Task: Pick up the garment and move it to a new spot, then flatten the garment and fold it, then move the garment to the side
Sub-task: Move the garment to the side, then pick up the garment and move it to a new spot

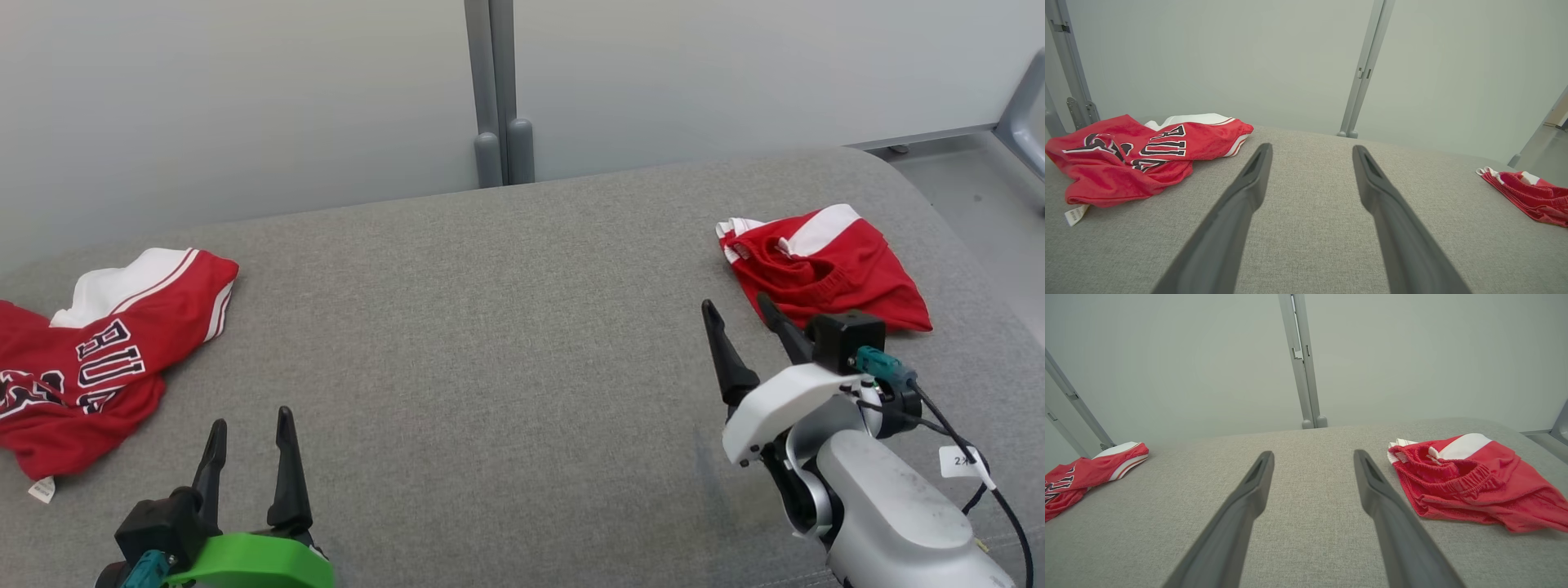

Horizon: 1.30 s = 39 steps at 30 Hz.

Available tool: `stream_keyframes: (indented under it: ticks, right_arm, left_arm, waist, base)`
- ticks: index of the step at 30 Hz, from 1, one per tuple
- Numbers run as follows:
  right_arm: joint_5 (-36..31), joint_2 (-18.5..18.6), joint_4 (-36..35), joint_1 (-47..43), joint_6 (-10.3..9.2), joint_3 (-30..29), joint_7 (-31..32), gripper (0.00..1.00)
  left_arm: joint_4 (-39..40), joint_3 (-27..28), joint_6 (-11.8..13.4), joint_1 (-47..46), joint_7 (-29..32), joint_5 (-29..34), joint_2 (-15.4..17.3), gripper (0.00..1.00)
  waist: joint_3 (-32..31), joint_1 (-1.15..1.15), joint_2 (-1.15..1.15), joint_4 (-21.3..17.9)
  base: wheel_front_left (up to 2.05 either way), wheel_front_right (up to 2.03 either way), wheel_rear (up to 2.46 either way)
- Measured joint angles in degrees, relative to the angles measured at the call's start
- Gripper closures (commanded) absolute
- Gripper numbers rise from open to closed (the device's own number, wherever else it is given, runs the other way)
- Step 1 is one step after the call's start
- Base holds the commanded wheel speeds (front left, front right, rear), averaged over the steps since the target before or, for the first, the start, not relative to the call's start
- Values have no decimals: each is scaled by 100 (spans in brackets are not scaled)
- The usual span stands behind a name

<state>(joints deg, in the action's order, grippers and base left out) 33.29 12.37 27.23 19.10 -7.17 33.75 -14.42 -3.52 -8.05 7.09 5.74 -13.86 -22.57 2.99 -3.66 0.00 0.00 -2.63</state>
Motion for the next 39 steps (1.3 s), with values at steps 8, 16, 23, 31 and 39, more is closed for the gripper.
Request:
stream_keyframes:
  ticks: [8,16,23,31,39]
  right_arm:
    - [-316,-188,-252,-438,0,-205,-1,0]
    - [-604,-314,-435,-753,0,-375,0,0]
    - [-834,-359,-577,-968,0,-530,0,0]
    - [-971,-438,-702,-1113,0,-682,0,0]
    - [-1078,-487,-789,-1229,0,-739,-1,0]
  left_arm:
    - [-1,-2,0,111,-7,13,-8,0]
    - [-2,14,0,243,-8,14,-9,0]
    - [9,13,0,255,-37,23,-10,0]
    - [25,12,0,273,-37,66,-11,0]
    - [35,10,0,275,-38,116,-12,0]
  waist:
    - [-93,0,0,49]
    - [-139,0,0,74]
    - [-154,0,0,95]
    - [-139,0,0,120]
    - [-112,0,0,154]
  base:
    - [0,0,0]
    - [0,0,0]
    - [0,0,0]
    - [0,0,0]
    - [0,0,0]
